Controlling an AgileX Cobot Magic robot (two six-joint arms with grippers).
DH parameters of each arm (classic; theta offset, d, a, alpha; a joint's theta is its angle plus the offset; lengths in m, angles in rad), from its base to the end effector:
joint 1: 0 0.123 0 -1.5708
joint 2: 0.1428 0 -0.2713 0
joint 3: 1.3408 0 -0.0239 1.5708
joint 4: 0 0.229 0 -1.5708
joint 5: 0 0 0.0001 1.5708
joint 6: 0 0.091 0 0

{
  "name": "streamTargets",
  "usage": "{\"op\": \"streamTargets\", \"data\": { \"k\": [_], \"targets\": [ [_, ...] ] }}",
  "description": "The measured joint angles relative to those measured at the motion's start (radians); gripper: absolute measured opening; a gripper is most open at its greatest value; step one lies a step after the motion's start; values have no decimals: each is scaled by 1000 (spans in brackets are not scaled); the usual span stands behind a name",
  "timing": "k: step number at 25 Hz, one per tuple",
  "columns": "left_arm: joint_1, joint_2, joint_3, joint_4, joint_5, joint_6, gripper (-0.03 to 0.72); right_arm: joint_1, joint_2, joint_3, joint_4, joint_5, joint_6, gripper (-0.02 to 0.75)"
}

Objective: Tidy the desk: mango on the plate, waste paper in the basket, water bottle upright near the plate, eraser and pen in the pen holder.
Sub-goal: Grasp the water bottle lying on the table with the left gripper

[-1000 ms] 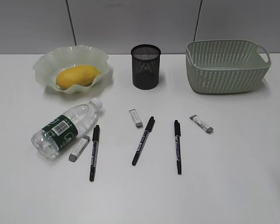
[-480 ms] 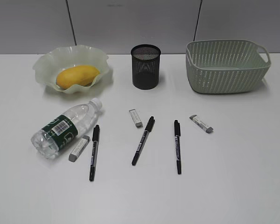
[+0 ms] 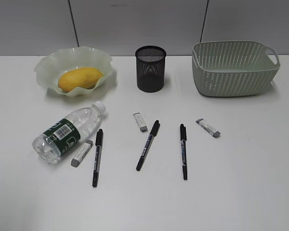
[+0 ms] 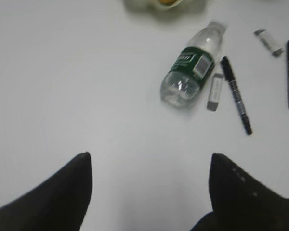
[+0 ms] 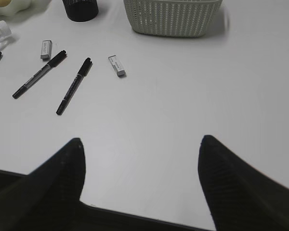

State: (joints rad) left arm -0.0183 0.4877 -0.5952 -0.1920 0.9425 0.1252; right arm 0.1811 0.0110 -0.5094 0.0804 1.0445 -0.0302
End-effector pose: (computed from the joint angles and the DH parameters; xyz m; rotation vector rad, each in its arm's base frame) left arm 0.0670 -0.0153 0.2901 0.1133 2.3030 -0.1825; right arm -0.0101 0.0046 0.2709 -0.2172 2.0207 0.1911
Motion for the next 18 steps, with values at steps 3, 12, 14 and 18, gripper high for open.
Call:
{"op": "streamTargets", "data": {
  "k": [3, 12, 14, 18],
  "targets": [
    [-58, 238, -72, -37, -84, 83, 580, 0, 0, 0, 0, 0, 1, 572],
    [-319, 957, -372, -26, -283, 186, 583, 0, 0, 0, 0, 0, 3, 540],
    [-353, 1049, -429, -16, -313, 188, 583, 0, 0, 0, 0, 0, 3, 531],
    [-366, 1208, -520, 10, -319, 188, 596, 0, 0, 0, 0, 0, 3, 528]
  ]
}}
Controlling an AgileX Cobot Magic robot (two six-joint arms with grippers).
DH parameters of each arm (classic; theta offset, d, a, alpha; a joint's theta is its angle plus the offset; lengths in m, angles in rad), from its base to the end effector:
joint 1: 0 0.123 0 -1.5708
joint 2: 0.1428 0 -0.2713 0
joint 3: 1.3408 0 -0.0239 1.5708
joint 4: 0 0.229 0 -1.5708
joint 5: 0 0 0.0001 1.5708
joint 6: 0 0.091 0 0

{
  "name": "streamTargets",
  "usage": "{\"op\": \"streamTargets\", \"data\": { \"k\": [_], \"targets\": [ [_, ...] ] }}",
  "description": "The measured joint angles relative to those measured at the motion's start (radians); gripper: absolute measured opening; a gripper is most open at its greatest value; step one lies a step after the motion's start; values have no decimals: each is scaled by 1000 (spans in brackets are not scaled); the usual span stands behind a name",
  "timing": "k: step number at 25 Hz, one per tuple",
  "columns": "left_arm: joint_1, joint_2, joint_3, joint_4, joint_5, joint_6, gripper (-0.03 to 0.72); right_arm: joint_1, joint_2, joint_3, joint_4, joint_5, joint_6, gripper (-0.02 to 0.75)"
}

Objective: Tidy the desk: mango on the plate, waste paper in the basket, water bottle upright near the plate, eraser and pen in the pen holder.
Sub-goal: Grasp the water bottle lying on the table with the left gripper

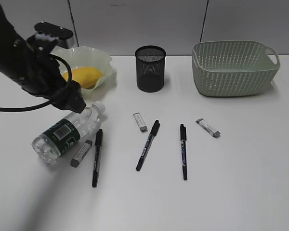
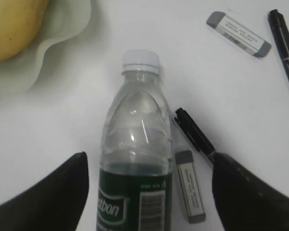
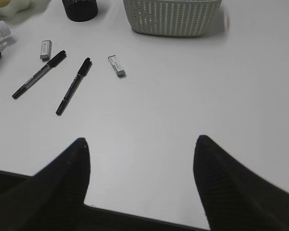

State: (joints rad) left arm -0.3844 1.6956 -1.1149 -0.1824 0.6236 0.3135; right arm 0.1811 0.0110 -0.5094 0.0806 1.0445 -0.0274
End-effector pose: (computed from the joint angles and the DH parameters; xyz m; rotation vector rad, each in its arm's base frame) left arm 0.2976 -0.1308 0.2162 0.7609 2.5768 -0.2110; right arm -0.0101 0.0046 0.2709 -0.2143 2.0211 0.1931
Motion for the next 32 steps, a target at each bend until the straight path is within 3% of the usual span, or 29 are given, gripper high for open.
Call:
{"op": "streamTargets", "data": {
  "k": [9, 21, 24, 32],
  "targets": [
    [0, 238, -204, 51, 106, 0, 598, 0, 0, 0, -1, 0, 0, 528],
    [0, 476, -575, 126, 542, -23, 592, 0, 0, 0, -5, 0, 8, 528],
    [0, 508, -670, 136, 578, -45, 592, 0, 0, 0, -5, -1, 8, 528],
    [-1, 548, -700, 122, 589, -55, 591, 0, 0, 0, -7, -3, 8, 528]
  ]
}}
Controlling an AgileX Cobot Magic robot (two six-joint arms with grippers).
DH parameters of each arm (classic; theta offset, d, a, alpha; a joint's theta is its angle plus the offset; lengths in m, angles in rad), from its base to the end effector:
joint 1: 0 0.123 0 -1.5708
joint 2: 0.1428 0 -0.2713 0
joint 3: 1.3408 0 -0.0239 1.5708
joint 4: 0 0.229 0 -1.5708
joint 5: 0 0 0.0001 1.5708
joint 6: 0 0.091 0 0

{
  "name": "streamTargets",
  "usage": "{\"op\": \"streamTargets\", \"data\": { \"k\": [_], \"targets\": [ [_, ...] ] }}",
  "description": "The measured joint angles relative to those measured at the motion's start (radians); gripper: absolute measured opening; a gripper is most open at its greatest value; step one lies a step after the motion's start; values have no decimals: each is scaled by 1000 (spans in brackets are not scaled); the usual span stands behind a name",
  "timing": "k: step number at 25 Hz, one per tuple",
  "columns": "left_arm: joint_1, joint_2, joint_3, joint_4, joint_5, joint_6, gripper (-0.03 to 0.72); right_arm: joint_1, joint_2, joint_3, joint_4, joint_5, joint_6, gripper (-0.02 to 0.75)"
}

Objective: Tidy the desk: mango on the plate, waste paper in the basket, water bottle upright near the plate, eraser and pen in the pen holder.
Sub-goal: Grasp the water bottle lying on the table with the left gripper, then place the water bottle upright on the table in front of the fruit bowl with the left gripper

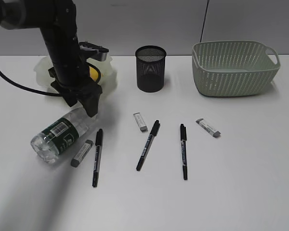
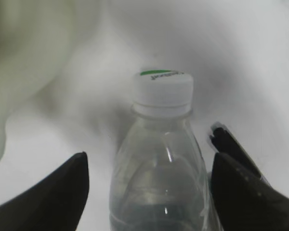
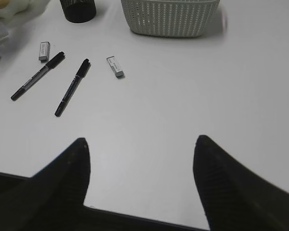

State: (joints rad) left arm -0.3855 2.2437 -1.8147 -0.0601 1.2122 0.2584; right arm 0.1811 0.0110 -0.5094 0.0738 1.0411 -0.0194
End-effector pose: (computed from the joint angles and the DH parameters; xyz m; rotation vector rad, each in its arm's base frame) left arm 0.3899 -0.1637 0.1639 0.9588 2.9765 -0.0898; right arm -0.0098 0.0041 0.2711 -0.2056 2.0189 0.1902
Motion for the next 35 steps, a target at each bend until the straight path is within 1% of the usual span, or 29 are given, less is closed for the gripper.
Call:
{"op": "streamTargets", "data": {
  "k": [4, 7, 10, 13, 15, 16, 22, 24, 26, 28, 30, 33, 35],
  "targets": [
    [-19, 0, 20, -2, -10, -1, 591, 0, 0, 0, 0, 0, 0, 528],
    [-35, 0, 73, 18, -10, -12, 590, 0, 0, 0, 0, 0, 1, 528],
    [-35, 0, 92, 42, 2, -40, 587, 0, 0, 0, 0, 0, 1, 528],
    [-30, 0, 92, 53, 2, -48, 546, 0, 0, 0, 0, 0, 1, 528],
    [-30, 0, 92, 60, 3, -49, 489, 0, 0, 0, 0, 0, 2, 528],
    [-30, 0, 92, 60, 4, -49, 474, 0, 0, 0, 0, 0, 2, 528],
    [-30, -18, 98, 60, -2, -49, 467, 0, 0, 0, -1, 0, 3, 528],
    [-24, -63, 107, 36, -25, -49, 465, 0, 0, 0, -1, 0, 3, 528],
    [-22, -155, 128, 16, -64, -49, 461, 0, 0, 0, -1, 0, 3, 528],
    [-21, -269, 185, 1, -164, -49, 435, 0, 0, 0, -1, 0, 3, 528],
    [-21, -407, 281, -24, -289, -49, 424, 0, 0, 0, -1, 0, 3, 528],
    [-21, -596, 515, -49, -507, -49, 424, 0, 0, 0, -1, 0, 3, 528],
    [-21, -689, 708, -55, -669, -49, 424, 0, 0, 0, -1, 0, 3, 528]
  ]
}}
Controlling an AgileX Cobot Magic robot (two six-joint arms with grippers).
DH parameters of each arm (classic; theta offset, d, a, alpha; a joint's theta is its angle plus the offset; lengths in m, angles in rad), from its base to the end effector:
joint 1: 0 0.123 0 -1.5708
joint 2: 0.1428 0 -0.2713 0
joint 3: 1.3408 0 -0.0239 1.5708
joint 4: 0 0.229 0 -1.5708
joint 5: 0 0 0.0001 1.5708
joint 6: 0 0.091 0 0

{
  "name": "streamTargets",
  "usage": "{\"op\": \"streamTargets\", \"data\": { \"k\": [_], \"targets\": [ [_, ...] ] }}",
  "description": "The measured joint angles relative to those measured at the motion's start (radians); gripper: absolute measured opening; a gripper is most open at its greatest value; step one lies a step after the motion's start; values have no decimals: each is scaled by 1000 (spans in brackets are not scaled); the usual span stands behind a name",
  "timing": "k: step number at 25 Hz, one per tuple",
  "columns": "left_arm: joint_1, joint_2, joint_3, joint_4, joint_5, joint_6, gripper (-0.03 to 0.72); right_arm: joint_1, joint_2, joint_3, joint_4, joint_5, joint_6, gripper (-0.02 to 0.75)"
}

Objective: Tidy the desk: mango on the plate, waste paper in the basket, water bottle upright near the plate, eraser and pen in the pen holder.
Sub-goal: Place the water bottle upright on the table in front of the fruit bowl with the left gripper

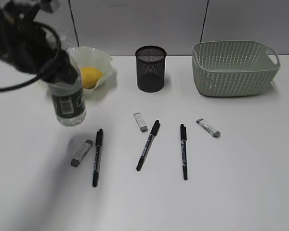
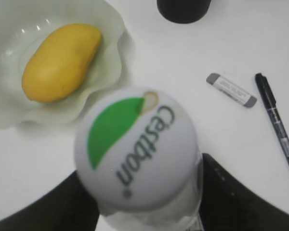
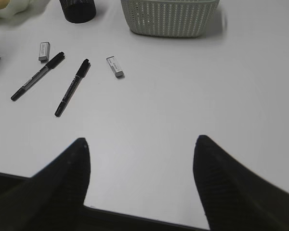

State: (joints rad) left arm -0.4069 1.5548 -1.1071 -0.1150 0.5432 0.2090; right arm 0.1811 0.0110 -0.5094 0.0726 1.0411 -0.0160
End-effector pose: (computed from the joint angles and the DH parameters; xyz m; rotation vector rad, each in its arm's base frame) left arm 0.2856 -0.1290 0.2624 0.6592 2.3910 -0.2003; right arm -0.0098 0.0040 0.2711 -0.2021 2.0193 0.1909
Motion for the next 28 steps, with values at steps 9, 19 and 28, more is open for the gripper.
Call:
{"op": "streamTargets", "data": {
  "k": [9, 19, 28],
  "targets": [
    [18, -116, 470, 0, -592, 0, 424, 0, 0, 0, -1, 0, 0, 528],
    [119, -24, 472, -10, -656, -1, 421, 0, 0, 0, -1, 0, 0, 528],
    [119, -16, 426, -66, -610, -1, 421, 0, 0, 0, -1, 0, 0, 528]
  ]
}}
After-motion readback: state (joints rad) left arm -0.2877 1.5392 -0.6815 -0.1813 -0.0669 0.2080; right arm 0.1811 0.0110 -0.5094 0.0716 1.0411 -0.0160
